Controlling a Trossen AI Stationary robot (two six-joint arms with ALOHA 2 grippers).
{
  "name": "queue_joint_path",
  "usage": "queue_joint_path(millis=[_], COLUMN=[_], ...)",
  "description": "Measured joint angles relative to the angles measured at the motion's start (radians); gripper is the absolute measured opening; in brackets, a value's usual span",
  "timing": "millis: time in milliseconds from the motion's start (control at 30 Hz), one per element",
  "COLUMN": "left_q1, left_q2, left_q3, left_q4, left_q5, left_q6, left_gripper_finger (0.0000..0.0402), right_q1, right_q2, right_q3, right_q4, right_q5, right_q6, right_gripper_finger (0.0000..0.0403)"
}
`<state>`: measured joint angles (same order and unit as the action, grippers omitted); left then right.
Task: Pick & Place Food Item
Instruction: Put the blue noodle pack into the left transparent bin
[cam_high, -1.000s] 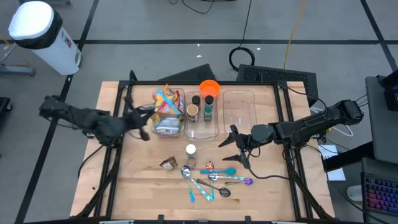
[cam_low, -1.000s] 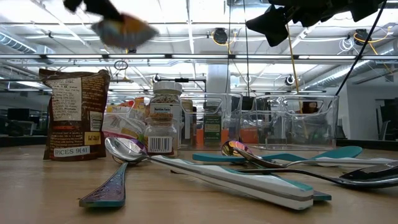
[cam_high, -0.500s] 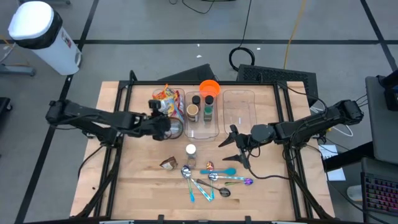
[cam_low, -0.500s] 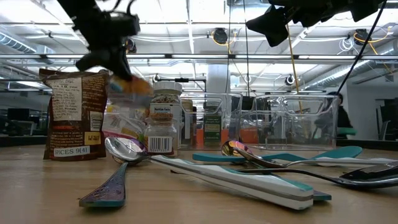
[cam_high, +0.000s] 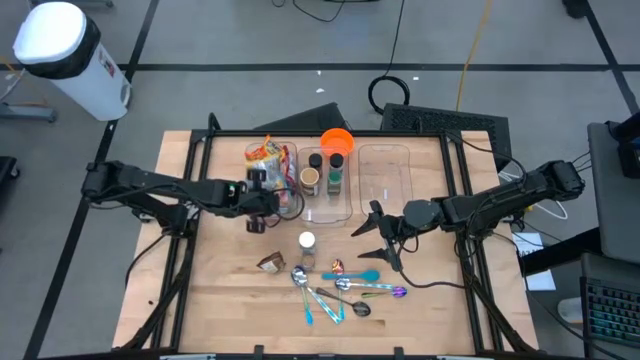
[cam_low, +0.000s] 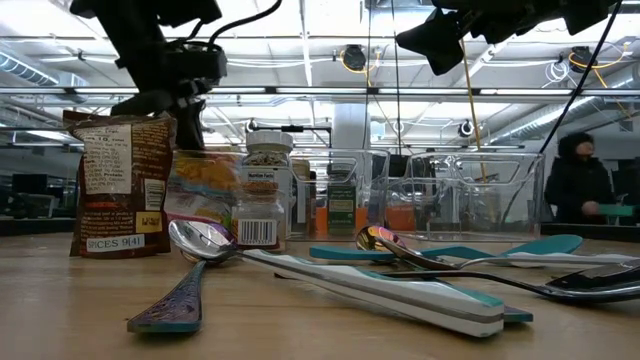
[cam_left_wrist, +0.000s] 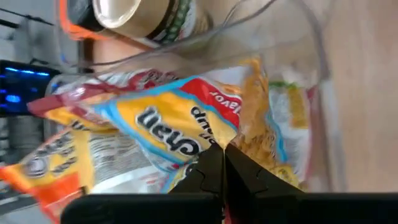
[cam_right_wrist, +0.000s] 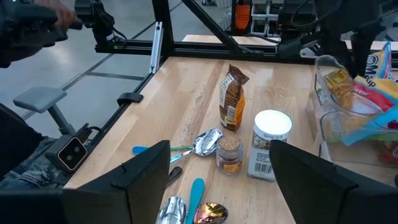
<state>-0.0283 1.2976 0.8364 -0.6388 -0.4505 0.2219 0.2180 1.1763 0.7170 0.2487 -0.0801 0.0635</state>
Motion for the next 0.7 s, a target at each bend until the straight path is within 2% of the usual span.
queue_joint_path(millis=[133, 367, 533, 700], left_q1=[0.0, 0.0, -0.015, -0.051], left_q2=[0.0, 0.0, -0.019, -0.088], left_q3=[0.0, 0.0, 0.0, 0.0], left_q4=[0.013, 0.014, 0.015, 0.021], left_q5=[-0.007, -0.129, -0.163, -0.141], left_q6=[-0.131, -0.344, -0.352, -0.366], left_gripper_finger=[0.002, 0.0104, 0.0164, 0.0193], right_q1=[0.0, 0.0, 0.0, 0.0], right_q2=[0.0, 0.0, 0.0, 0.0], right_q3=[0.0, 0.0, 0.0, 0.0], right_q4=[0.0, 0.001, 0.0, 0.0], right_q5=[0.0, 0.0, 0.0, 0.0], right_q6=[0.0, 0.0, 0.0, 0.0], right_gripper_finger=[0.0265, 0.0265, 0.0265, 0.0265])
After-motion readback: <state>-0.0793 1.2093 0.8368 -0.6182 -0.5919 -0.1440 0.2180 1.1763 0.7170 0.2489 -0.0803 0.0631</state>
